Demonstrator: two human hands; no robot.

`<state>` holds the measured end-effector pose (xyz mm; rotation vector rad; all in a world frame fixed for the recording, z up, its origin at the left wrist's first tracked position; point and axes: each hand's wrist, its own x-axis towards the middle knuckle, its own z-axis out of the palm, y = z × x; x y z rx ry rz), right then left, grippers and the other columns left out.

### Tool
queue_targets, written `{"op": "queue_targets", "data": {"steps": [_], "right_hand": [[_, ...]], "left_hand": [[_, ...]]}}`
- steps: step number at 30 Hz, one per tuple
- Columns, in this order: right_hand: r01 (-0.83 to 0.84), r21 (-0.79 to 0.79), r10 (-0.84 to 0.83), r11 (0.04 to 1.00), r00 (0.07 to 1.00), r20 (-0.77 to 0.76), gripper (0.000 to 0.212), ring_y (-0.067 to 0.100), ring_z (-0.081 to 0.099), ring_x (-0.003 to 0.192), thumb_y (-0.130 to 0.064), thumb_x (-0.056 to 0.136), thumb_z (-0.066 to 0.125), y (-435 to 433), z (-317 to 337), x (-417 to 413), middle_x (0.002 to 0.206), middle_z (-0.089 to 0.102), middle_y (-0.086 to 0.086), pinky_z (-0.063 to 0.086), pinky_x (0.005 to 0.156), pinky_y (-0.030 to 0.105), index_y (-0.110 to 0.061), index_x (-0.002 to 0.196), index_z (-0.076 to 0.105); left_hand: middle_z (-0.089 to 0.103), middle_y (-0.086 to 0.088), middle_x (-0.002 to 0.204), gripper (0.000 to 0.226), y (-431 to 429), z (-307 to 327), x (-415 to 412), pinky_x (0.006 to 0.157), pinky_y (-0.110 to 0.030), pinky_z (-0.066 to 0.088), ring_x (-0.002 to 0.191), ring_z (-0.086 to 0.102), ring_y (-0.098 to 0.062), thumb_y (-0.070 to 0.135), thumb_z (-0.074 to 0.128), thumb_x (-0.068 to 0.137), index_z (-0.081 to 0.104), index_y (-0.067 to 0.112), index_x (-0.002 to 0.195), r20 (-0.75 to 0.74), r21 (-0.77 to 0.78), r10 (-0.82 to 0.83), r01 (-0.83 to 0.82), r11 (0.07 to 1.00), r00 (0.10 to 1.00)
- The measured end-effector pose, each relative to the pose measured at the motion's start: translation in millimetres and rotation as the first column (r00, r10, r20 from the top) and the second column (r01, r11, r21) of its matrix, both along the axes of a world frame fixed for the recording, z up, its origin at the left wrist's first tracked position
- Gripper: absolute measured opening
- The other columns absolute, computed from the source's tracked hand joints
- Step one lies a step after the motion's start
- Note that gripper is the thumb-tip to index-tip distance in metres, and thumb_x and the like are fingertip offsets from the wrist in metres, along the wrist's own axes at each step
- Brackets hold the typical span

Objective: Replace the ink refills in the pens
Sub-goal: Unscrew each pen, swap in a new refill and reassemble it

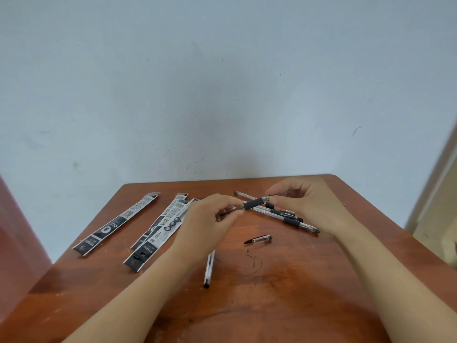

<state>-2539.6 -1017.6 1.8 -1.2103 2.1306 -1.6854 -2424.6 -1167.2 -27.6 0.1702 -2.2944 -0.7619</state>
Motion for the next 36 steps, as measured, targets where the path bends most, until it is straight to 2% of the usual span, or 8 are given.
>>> {"op": "queue_targets", "data": {"steps": [4, 10, 19, 23, 26, 30, 34, 36], "right_hand": [[-0.031, 0.042, 0.032, 0.999, 0.999, -0.014, 0.025, -0.003, 0.059, 0.060, -0.005, 0.078, 0.069, 0.7, 0.8, -0.4, 0.061, 0.068, -0.014, 0.045, 0.058, 0.008, -0.028, 0.067, 0.070], [-0.053, 0.036, 0.054, 0.998, 0.999, -0.011, 0.023, -0.002, 0.056, 0.051, -0.003, 0.077, 0.069, 0.3, 0.1, -1.5, 0.054, 0.065, -0.009, 0.044, 0.054, 0.008, -0.023, 0.065, 0.069], [0.010, 0.158, 0.004, 0.987, 0.996, -0.088, 0.035, 0.000, 0.048, 0.039, -0.027, 0.088, 0.057, -3.8, -5.9, -1.5, 0.041, 0.057, -0.011, 0.043, 0.050, 0.014, -0.020, 0.054, 0.060], [-0.016, 0.131, 0.027, 0.991, 0.996, -0.084, 0.009, 0.000, 0.055, 0.053, -0.030, 0.084, 0.062, -2.8, -3.2, -0.5, 0.064, 0.065, -0.010, 0.045, 0.063, 0.021, -0.035, 0.076, 0.061], [-0.038, 0.125, 0.047, 0.991, 0.996, -0.072, 0.018, 0.008, 0.058, 0.069, -0.020, 0.078, 0.069, 0.9, -1.4, -3.4, 0.076, 0.066, -0.010, 0.047, 0.071, 0.027, -0.035, 0.083, 0.061], [-0.082, 0.108, 0.086, 0.991, 0.996, -0.034, 0.019, 0.005, 0.056, 0.054, -0.003, 0.080, 0.066, 2.0, -1.9, -2.6, 0.055, 0.064, -0.011, 0.045, 0.062, 0.027, -0.021, 0.072, 0.062], [-0.060, 0.127, 0.067, 0.990, 0.996, -0.052, 0.020, 0.002, 0.054, 0.046, -0.010, 0.085, 0.061, -0.8, -5.0, -4.6, 0.048, 0.061, -0.008, 0.047, 0.056, 0.019, -0.019, 0.067, 0.062], [-0.031, 0.143, 0.043, 0.989, 0.996, -0.082, 0.031, 0.003, 0.052, 0.043, -0.018, 0.087, 0.059, -2.9, -7.3, -3.9, 0.044, 0.058, -0.007, 0.046, 0.052, 0.016, -0.020, 0.057, 0.058]], "left_hand": [[0.059, 0.018, 0.076, 0.015, -1.5, -1.3, -0.2, 0.075, -0.015, 0.045, 0.077, 0.059, -0.006, 0.013, 0.067, 0.078, 0.070, 0.019, 0.091, -0.004, -0.015, -0.002, 0.002, 1.000, 1.000], [0.061, 0.016, 0.074, 0.014, -2.3, -2.3, -0.5, 0.070, -0.016, 0.046, 0.072, 0.058, -0.005, 0.012, 0.067, 0.077, 0.071, 0.019, 0.090, -0.020, -0.042, -0.011, 0.010, 0.999, 1.000], [0.061, 0.014, 0.073, 0.015, -2.3, -4.2, -1.4, 0.068, -0.015, 0.046, 0.070, 0.058, -0.004, 0.012, 0.068, 0.077, 0.071, 0.017, 0.091, -0.019, -0.078, -0.029, 0.028, 0.997, 0.999], [0.061, 0.012, 0.073, 0.016, -1.4, -3.9, -2.1, 0.072, -0.017, 0.045, 0.070, 0.058, -0.006, 0.012, 0.067, 0.078, 0.070, 0.017, 0.092, -0.009, -0.063, -0.032, 0.031, 0.998, 0.999], [0.066, 0.005, 0.076, 0.015, -2.5, -4.6, -1.9, 0.072, -0.019, 0.046, 0.071, 0.059, -0.009, 0.011, 0.067, 0.078, 0.071, 0.017, 0.091, -0.023, -0.044, -0.026, 0.025, 0.999, 0.999], [0.064, 0.009, 0.075, 0.014, -3.5, -5.5, -1.9, 0.071, -0.018, 0.046, 0.072, 0.059, -0.006, 0.011, 0.068, 0.077, 0.071, 0.017, 0.089, -0.026, -0.028, -0.029, 0.028, 0.999, 0.999], [0.064, 0.008, 0.075, 0.013, -4.2, -6.8, -1.8, 0.068, -0.017, 0.045, 0.071, 0.058, -0.006, 0.014, 0.068, 0.077, 0.071, 0.018, 0.090, -0.013, -0.049, -0.026, 0.026, 0.998, 1.000], [0.064, 0.007, 0.075, 0.013, -4.6, -7.2, -1.8, 0.068, -0.017, 0.044, 0.070, 0.057, -0.005, 0.014, 0.068, 0.078, 0.071, 0.018, 0.090, -0.008, -0.057, -0.027, 0.026, 0.998, 1.000]]}}
